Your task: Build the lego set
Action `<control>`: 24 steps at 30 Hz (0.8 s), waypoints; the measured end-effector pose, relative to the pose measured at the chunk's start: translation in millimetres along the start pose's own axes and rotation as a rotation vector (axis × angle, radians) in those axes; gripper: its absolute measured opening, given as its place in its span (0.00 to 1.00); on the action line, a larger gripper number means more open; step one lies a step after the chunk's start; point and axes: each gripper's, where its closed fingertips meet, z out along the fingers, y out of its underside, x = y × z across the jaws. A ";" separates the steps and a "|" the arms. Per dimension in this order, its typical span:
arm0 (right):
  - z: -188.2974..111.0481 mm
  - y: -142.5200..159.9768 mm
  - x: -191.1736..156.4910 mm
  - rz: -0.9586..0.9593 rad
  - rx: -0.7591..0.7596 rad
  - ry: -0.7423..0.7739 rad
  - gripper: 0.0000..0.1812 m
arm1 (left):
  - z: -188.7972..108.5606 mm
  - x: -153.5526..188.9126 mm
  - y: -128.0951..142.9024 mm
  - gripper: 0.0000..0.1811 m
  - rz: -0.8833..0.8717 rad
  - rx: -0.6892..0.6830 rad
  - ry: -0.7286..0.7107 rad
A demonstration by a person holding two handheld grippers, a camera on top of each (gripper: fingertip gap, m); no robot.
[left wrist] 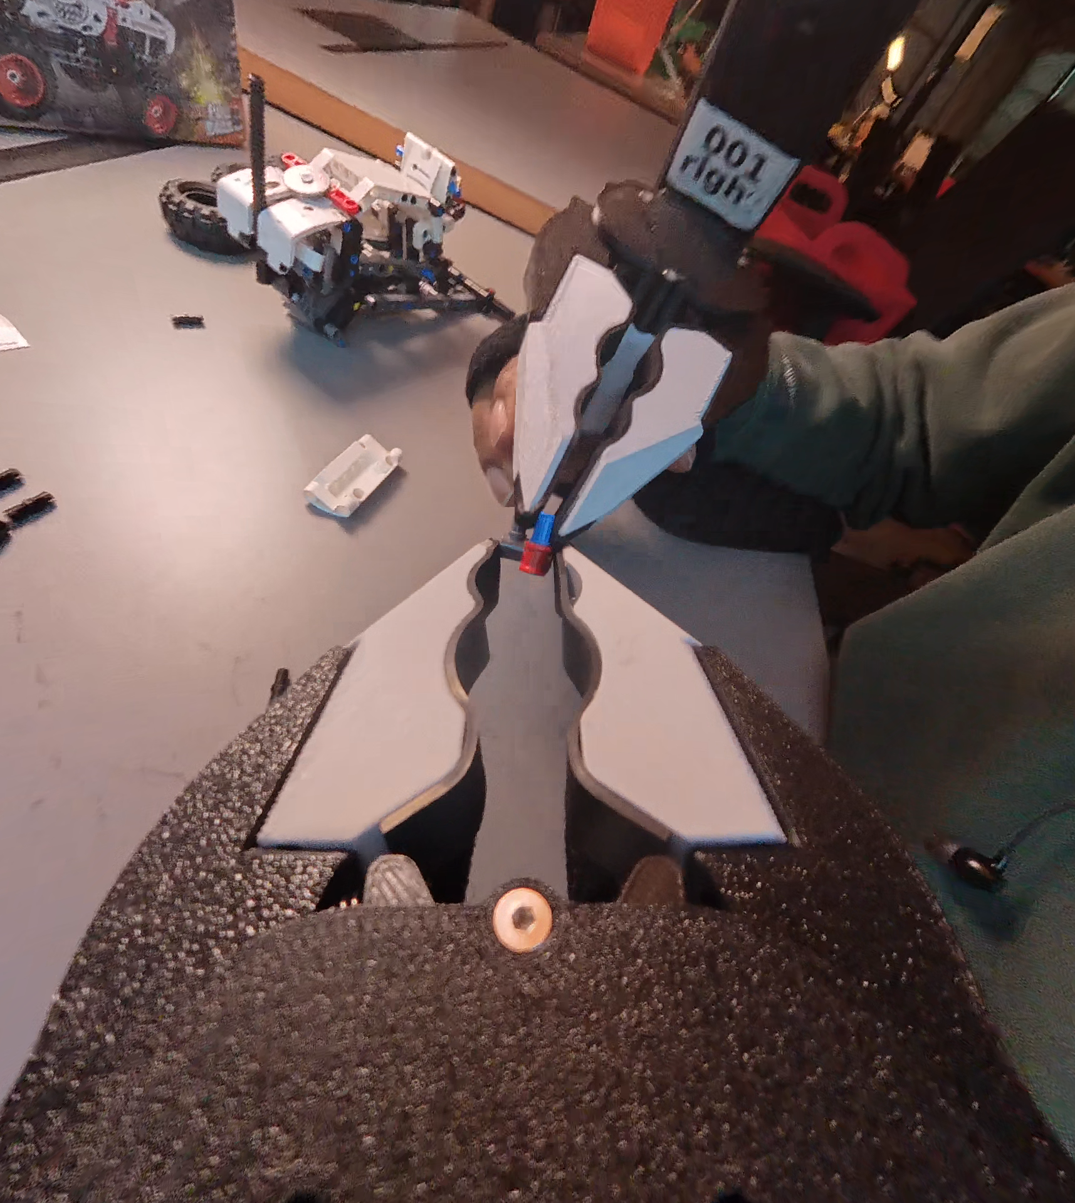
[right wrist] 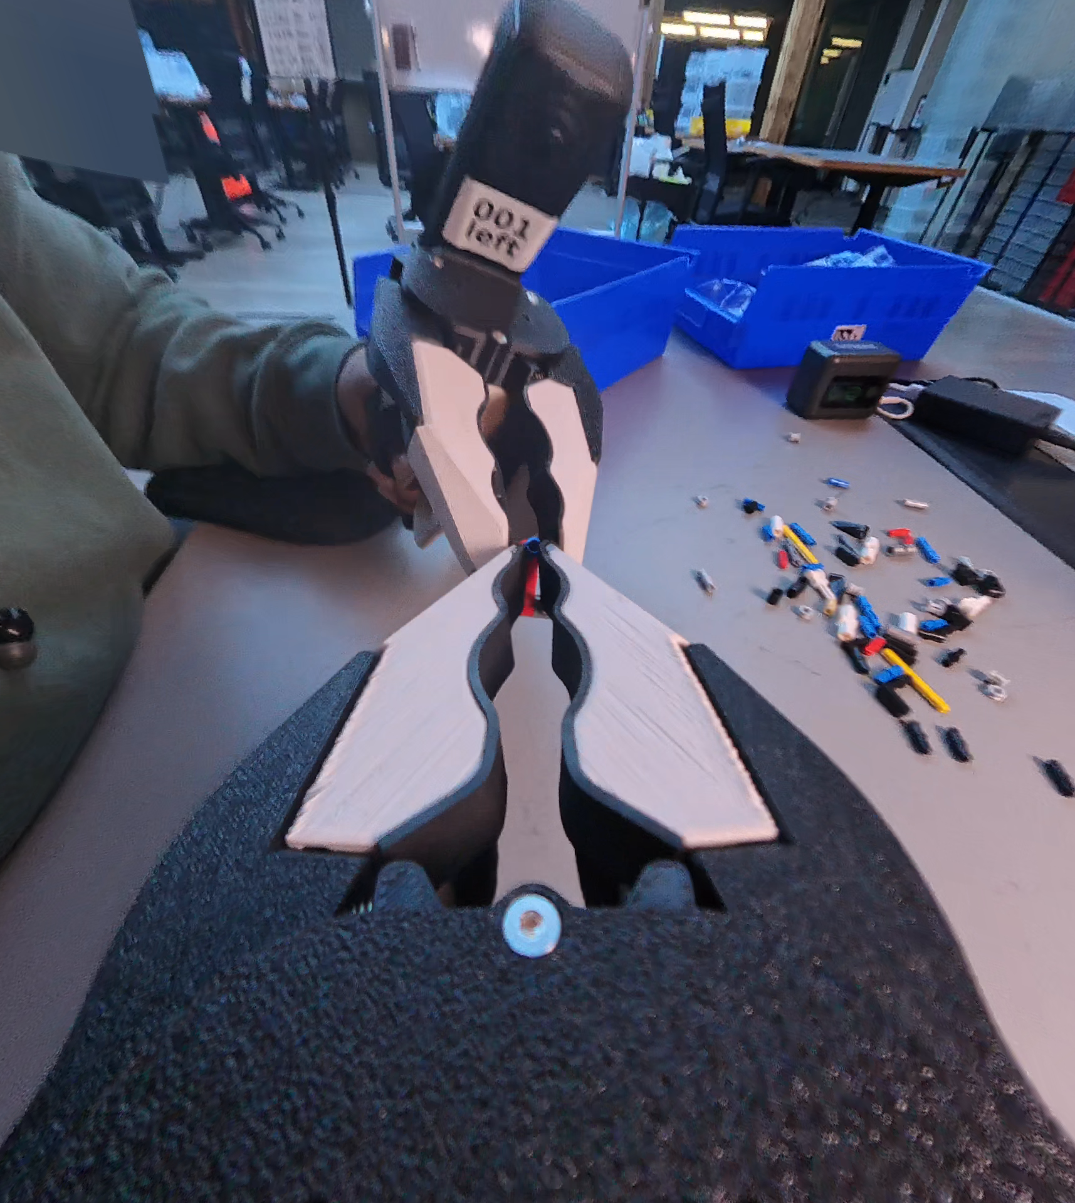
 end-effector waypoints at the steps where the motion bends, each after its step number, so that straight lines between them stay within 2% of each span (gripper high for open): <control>1: 1.8 5.5 1.4 -0.042 -0.042 0.019 0.02 | 0.2 -3.0 4.3 0.08 0.025 -0.026 -0.023; 6: -0.7 14.7 2.0 -0.011 -0.107 0.000 0.02 | 1.2 -6.2 12.5 0.09 0.081 -0.086 -0.054; 13: -8.2 11.6 5.9 0.077 -0.064 -0.036 0.02 | -3.4 -2.7 4.5 0.11 0.127 -0.028 -0.059; 17: -8.2 12.1 1.5 0.079 -0.069 -0.060 0.02 | -4.0 1.5 4.3 0.04 0.093 -0.014 -0.014; 20: -9.4 13.8 -3.2 0.087 -0.077 -0.092 0.02 | -3.6 5.3 6.9 0.04 0.072 -0.025 0.024; 24: -7.6 26.4 -11.5 0.053 -0.151 -0.125 0.01 | 3.0 6.4 23.5 0.04 0.112 -0.122 0.017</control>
